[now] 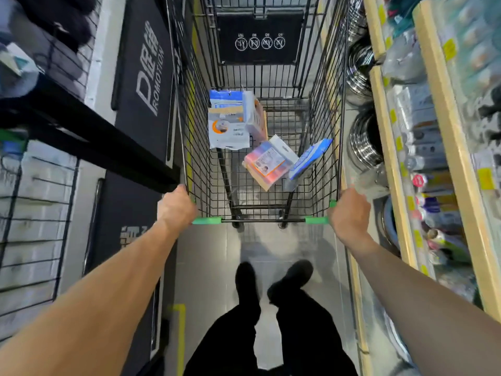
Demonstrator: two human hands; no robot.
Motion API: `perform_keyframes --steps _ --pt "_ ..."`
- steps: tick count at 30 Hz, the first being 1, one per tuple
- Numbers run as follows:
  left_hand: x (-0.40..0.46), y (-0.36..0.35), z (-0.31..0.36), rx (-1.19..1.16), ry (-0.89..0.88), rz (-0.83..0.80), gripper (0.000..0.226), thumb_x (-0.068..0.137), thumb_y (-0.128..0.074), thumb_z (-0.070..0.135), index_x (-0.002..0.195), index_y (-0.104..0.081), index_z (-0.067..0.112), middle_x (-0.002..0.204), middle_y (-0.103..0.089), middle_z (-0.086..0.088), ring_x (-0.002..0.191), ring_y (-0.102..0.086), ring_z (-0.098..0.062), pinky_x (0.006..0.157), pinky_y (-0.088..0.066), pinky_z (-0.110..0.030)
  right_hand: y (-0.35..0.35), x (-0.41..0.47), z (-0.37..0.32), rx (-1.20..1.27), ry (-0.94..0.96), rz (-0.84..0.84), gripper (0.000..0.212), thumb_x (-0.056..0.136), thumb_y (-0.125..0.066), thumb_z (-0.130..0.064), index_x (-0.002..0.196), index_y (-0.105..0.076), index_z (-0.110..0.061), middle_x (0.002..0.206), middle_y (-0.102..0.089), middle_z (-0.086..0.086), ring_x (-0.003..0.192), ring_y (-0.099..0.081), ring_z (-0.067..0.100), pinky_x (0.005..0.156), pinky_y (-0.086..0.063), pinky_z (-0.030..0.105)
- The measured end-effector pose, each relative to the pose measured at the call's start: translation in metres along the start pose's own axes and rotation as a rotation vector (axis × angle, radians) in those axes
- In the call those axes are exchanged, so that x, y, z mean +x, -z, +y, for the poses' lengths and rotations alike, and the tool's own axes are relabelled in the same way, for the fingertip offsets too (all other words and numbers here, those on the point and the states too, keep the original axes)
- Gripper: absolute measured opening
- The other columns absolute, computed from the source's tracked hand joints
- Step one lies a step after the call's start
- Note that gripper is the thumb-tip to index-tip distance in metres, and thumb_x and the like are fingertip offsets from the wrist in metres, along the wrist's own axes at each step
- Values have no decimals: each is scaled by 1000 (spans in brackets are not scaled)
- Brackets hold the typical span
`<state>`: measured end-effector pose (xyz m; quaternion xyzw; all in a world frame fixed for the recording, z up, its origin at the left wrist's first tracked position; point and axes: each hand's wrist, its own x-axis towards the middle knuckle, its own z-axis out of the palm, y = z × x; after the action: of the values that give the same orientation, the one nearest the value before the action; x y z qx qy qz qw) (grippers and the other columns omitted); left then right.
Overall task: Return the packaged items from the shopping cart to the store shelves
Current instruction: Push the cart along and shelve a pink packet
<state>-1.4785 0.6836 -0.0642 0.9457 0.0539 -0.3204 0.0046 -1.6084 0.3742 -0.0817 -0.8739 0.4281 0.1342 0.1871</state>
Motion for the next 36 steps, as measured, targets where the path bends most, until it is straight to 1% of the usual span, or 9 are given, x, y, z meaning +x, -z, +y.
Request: perform_keyframes --steps 8,13,16,20,23,26,30,32,36 --pt "-93 -45 -38 216 17 -159 54 77 -81 11 122 -52 3 112 -59 -6 112 -62 -26 93 -53 -36 -32 -92 78 63 12 -50 35 72 -86 -12 101 -69 -2 91 -73 15 80 -71 32 74 -61 44" --pt "-121 -74 -55 211 26 -371 38 87 -73 10 119 -56 -2 90 -68 -10 81 -73 -17 77 -60 -29 -40 -137 120 92 27 -77 40 71 -88 -12 106 -70 -4 97 -73 16 86 -71 31 80 -61 44" --pt "-138 -73 -58 209 100 -457 34 101 -55 24 124 -60 0 105 -73 -8 83 -70 -12 67 -52 -14 -42 -152 139 120 47 -123 50 70 -88 -15 114 -68 -3 102 -72 16 88 -71 30 83 -60 44" --pt "-132 -59 -28 179 93 -608 44 107 -35 27 105 -62 -8 82 -73 -17 59 -71 -21 63 -60 -28 -36 -166 151 22 85 -164 54 66 -90 -26 111 -67 -10 96 -73 10 84 -70 26 76 -60 43" --pt "-122 -62 21 -84 -14 -713 56 103 -41 45 97 -64 -5 73 -72 -18 51 -67 -17 42 -51 -20 -28 -176 145 -72 181 50 86 64 -88 -21 139 -45 -18 123 -58 9 109 -59 26 91 -55 40" --pt "-100 -105 52 -438 -34 -652 42 98 -54 44 102 -61 3 83 -70 -14 63 -66 -19 52 -58 -26 -27 -179 120 -96 436 200 80 68 -87 -12 137 -47 -17 123 -54 9 110 -54 27 93 -51 39" --pt "-78 -167 67 -765 17 -535 27 96 -61 26 113 -61 5 70 -54 -6 56 -47 -17 54 -43 -25 -44 -158 72 106 491 -34 46 87 -70 -15 130 -56 -17 122 -56 4 115 -52 25 98 -45 39" --pt "-72 -188 72 -911 74 -533 31 95 -60 18 122 -59 2 77 -52 -6 63 -46 -18 61 -48 -30 -57 -147 54 61 506 -76 36 88 -63 -10 123 -60 -16 120 -59 4 115 -54 27 96 -48 41" --pt "-57 -224 80 -1129 212 -531 18 89 -60 10 102 -55 21 84 -54 -3 89 -48 -19 80 -41 -35 -94 -128 44 -190 636 -212 41 78 -60 -5 116 -63 -19 113 -62 5 110 -58 29 86 -54 40"
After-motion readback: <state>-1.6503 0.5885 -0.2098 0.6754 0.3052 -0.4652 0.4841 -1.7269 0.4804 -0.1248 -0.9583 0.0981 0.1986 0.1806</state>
